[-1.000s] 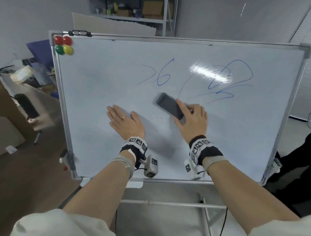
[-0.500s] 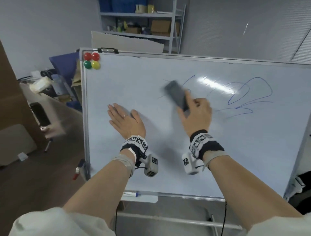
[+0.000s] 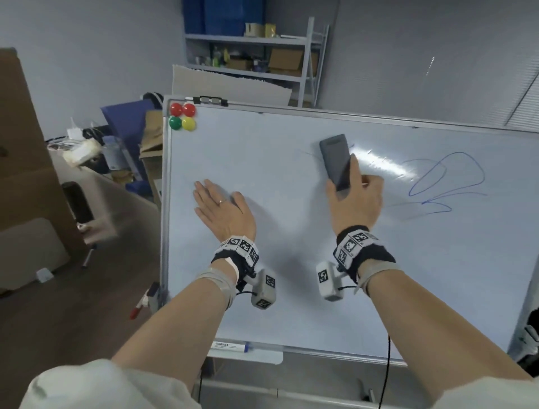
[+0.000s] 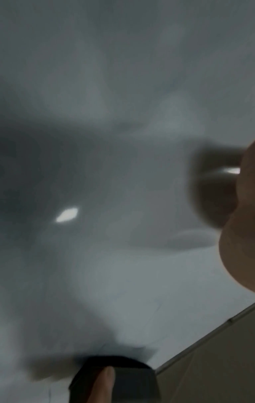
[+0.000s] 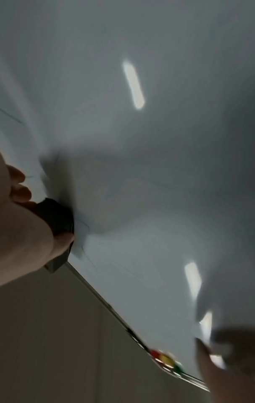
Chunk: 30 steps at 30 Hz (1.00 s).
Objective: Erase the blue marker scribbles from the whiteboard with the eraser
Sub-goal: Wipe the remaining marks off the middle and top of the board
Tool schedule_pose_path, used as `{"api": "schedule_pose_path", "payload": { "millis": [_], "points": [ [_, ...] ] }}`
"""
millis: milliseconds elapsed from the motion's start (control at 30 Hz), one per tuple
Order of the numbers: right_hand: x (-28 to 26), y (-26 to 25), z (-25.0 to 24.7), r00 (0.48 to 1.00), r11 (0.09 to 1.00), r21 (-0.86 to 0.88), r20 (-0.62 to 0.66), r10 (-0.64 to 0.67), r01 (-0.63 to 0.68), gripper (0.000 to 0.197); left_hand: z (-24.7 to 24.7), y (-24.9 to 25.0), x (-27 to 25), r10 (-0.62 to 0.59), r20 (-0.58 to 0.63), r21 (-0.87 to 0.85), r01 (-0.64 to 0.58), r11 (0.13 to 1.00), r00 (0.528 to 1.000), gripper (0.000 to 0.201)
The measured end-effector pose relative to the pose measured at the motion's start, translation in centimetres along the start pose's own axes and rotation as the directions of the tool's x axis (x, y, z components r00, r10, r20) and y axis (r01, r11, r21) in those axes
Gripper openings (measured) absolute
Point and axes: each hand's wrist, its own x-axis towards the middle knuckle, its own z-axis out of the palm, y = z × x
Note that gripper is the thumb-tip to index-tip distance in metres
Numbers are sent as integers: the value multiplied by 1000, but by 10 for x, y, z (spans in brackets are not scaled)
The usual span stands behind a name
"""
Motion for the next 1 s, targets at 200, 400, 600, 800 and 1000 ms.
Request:
{"api": "schedule_pose_path", "payload": {
  "millis": [200,400,600,800,1000],
  "points": [
    [-19,-34,19,800,816,-43,228,-554,577,67,4,5,2,-3,5,4,3,1000,1000,69],
    [17,-12,3,995,998,-17,-76,64,-65,67,3,7,5,-5,10,3,5,1000,1000,71],
    [0,-51,16,868,865,-99,129,-480,492,66,3,9,5,-23,34,5,23,1000,999,81],
    [33,-8,-6,979,986,-16,-116,165,-168,70,0,9,6,-33,-2,-9,33,999,999,79],
    [7,-47,7,959,959,-107,139,-245,261,72,5,18,1,-3,12,-35,4,999,1000,79]
  ]
}}
